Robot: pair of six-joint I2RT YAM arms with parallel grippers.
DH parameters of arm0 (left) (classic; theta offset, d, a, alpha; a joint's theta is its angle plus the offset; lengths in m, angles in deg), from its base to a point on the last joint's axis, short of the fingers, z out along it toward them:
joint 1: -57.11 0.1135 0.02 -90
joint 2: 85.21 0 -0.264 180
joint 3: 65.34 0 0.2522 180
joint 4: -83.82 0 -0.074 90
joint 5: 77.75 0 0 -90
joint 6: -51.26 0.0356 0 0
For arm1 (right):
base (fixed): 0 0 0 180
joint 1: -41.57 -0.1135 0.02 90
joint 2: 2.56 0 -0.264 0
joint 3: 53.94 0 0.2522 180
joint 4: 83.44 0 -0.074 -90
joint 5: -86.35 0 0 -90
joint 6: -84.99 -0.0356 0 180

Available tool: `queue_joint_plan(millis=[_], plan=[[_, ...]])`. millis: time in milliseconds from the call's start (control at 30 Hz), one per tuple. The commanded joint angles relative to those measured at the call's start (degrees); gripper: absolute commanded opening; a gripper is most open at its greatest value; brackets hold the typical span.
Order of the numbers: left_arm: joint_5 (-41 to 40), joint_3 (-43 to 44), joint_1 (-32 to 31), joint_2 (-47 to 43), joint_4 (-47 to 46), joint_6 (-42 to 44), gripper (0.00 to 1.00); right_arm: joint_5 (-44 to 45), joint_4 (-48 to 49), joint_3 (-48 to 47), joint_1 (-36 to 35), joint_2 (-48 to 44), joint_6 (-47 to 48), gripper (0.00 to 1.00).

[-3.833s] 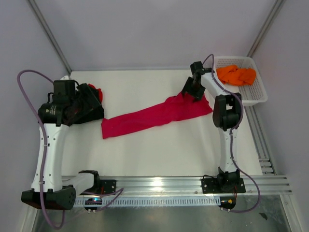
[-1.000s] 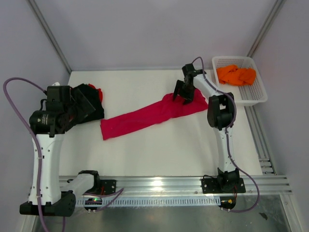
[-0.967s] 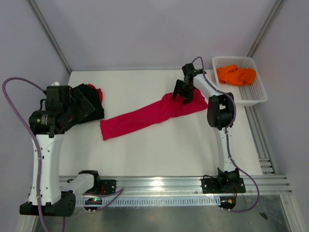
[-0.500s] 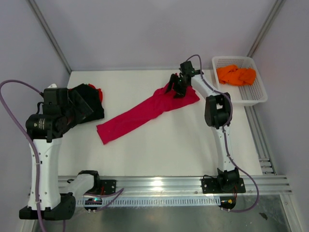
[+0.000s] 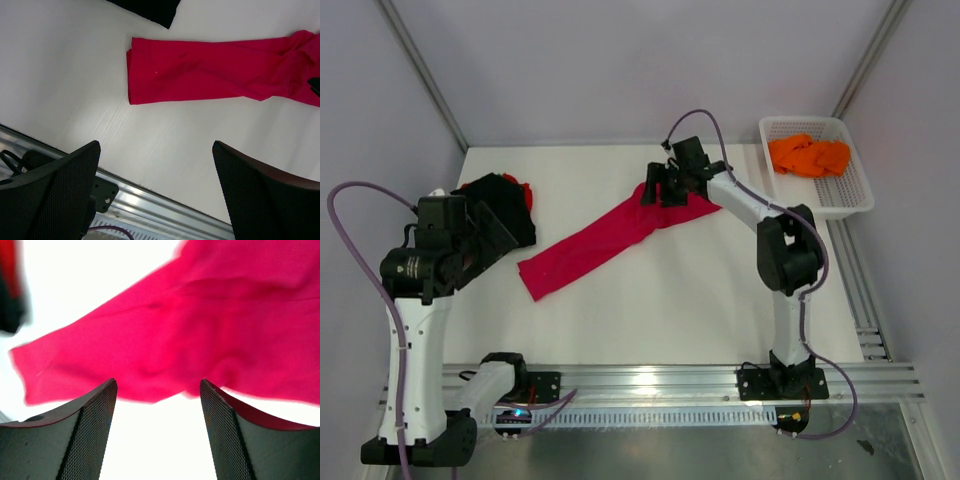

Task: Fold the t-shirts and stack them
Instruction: Rotate the tshirt 90 degrees

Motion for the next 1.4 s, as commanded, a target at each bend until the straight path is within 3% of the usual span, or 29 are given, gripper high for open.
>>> queue_joint_plan(millis=[0,200,333,533,967,1200,1367], plan=[[2.18,-1.74,0.26,-1.03,-1.80,-0.60,0.96,3.25,11.06,5.20,-3.49,-15.07,4.24,0.71],[3.32,-3.77,0.26,-1.12,-2.94,-0.77,0.97,2.29,11.08,11.19,-6.04,-23.52,2.66,0.72],[4.02,-3.68,0.26,-0.86,-3.82,-0.77,0.96,0.79,10.10,14.34,-9.20,-23.26,1.69,0.72],[5.96,-4.91,0.26,-0.68,-6.54,-2.00,0.96,-3.68,17.21,20.51,-17.53,-17.74,-4.10,0.72],[2.53,-3.68,0.26,-1.30,-6.29,-1.91,0.96,-7.64,20.65,6.89,-31.79,-3.68,-11.66,0.72],[1.91,-3.77,0.26,-1.83,-5.23,-1.65,0.96,-8.00,24.60,4.60,-34.43,1.07,-13.07,0.72],[3.49,-4.56,0.26,-2.97,-5.05,-2.35,0.96,-7.82,33.39,7.06,-34.43,3.36,-14.57,0.72]])
